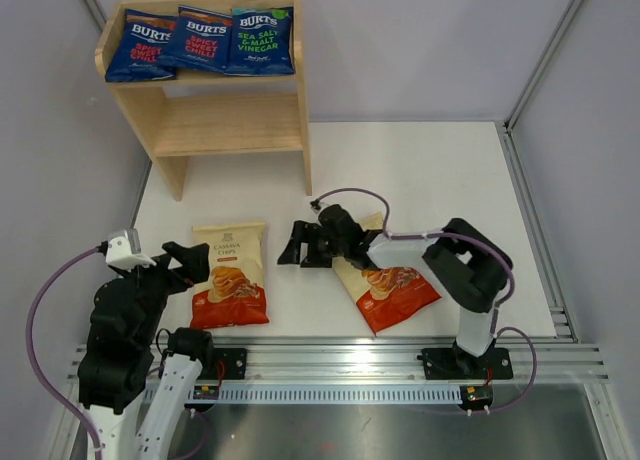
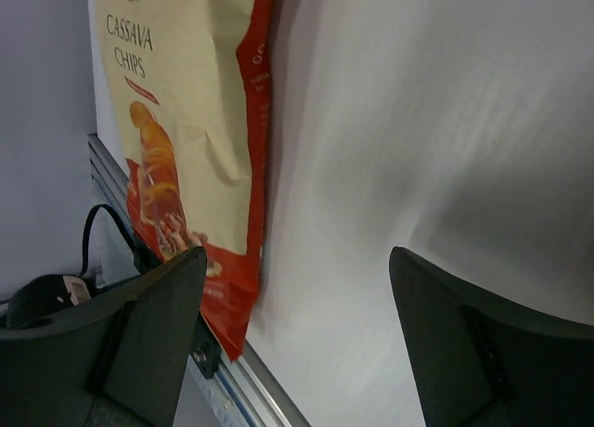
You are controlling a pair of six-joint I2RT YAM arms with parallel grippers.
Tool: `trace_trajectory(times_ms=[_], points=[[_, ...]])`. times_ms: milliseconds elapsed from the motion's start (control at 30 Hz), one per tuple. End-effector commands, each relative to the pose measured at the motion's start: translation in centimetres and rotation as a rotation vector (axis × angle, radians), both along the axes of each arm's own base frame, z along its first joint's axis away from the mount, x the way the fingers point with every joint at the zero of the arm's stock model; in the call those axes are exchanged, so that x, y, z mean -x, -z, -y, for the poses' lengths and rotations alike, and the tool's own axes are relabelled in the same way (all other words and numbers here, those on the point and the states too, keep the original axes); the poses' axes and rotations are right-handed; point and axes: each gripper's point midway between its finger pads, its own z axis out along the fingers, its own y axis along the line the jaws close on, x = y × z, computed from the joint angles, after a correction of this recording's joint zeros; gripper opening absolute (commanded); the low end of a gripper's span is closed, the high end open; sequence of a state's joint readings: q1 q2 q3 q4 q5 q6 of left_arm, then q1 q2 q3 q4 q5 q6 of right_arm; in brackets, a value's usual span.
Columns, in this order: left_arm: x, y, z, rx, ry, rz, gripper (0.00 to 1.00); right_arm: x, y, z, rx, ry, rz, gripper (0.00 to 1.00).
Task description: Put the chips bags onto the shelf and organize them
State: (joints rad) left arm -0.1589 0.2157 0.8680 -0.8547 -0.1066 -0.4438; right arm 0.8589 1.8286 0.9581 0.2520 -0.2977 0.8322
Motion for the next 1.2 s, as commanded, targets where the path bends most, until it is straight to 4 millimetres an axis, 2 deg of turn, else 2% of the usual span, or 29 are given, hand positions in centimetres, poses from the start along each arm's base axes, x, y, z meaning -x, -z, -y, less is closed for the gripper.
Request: trace_trajectory(times_ms=[0,33,67,100,133,167,200,233,400,500,533,567,633,667,767,800,867,900,933,1067,1100,1167], points=[[-0.6,-0.8,-0.1,0.006,-0.014,0.047,0.99,-1.7,-3.2,-5.8,-0.182,-0.008,0.057,0.88],[-0.7,-0.7,-0.1,0.005,-0.012,0.041,0.99,-2.3,-4.2,-6.9,-0.215,-0.017,0.075,0.88],[-0.6,-0.7,-0.1,0.005,-0.012,0.041,0.99,-2.4,-3.9,-7.5,-0.220,-0.020,0.063,0.88],[-0.6,-0.6,-0.1,0.006,-0.009,0.044,0.99,-2.4,-2.6,-8.0,-0.208,-0.023,0.050,0.88],[-0.5,-0.8,0.1,0.008,0.000,0.053,0.99,-2.7,-3.2,-8.8,-0.232,-0.027,0.060,0.88],[-0.4,-0.9,0.1,0.009,0.003,0.060,0.99,-2.8,-2.9,-9.2,-0.235,-0.025,0.048,0.88],[-0.5,-0.8,0.2,0.010,0.008,0.059,0.99,-3.1,-1.6,-9.4,-0.220,-0.017,0.033,0.88],[-0.5,-0.9,0.3,0.011,0.011,0.065,0.99,-3.3,-1.6,-9.9,-0.224,-0.002,0.020,0.88],[-0.3,-1.1,0.4,0.013,0.018,0.074,0.99,-3.2,1.8,-11.5,-0.182,0.017,-0.044,0.83],[-0.2,-1.1,0.4,0.013,0.018,0.077,0.99,-2.4,3.2,-12.3,-0.185,-0.006,-0.091,0.73],[-0.2,-1.1,0.3,0.013,0.017,0.077,0.99,-2.4,3.0,-12.7,-0.219,-0.004,-0.100,0.67],[-0.2,-1.1,0.3,0.012,0.019,0.078,0.99,-2.1,3.1,-12.9,-0.232,-0.016,-0.111,0.56],[-0.2,-1.1,0.3,0.013,0.017,0.081,0.99,-2.0,3.3,-13.1,-0.265,-0.019,-0.116,0.45],[-0.2,-1.1,0.3,0.014,0.018,0.081,0.99,-2.0,3.2,-13.1,-0.277,-0.023,-0.111,0.35],[-0.2,-1.1,0.3,0.014,0.018,0.081,0.99,-2.0,1.4,-12.9,-0.332,-0.029,-0.059,0.27],[-0.2,-1.1,0.3,0.014,0.018,0.081,0.99,-2.2,0.1,-12.9,-0.353,-0.025,-0.036,0.22],[-0.3,-1.0,0.3,0.013,0.017,0.078,0.99,-2.1,-0.8,-12.3,-0.368,-0.011,-0.004,0.14],[-0.3,-1.0,0.4,0.015,0.018,0.078,0.99,-2.4,-2.5,-12.2,-0.391,0.006,0.022,0.13],[-0.2,-1.2,0.4,0.015,0.020,0.081,0.99,-2.5,-2.7,-11.7,-0.395,0.018,0.031,0.07],[-0.3,-1.1,0.5,0.011,0.025,0.074,0.99,-3.1,-5.6,-10.5,-0.431,0.097,0.067,0.00],[-0.4,-1.1,0.5,0.009,0.027,0.071,0.99,-3.1,-7.1,-10.2,-0.451,0.106,0.081,0.00],[-0.3,-1.3,0.6,0.010,0.034,0.074,0.99,-3.2,-7.7,-9.6,-0.441,0.133,0.082,0.00]])
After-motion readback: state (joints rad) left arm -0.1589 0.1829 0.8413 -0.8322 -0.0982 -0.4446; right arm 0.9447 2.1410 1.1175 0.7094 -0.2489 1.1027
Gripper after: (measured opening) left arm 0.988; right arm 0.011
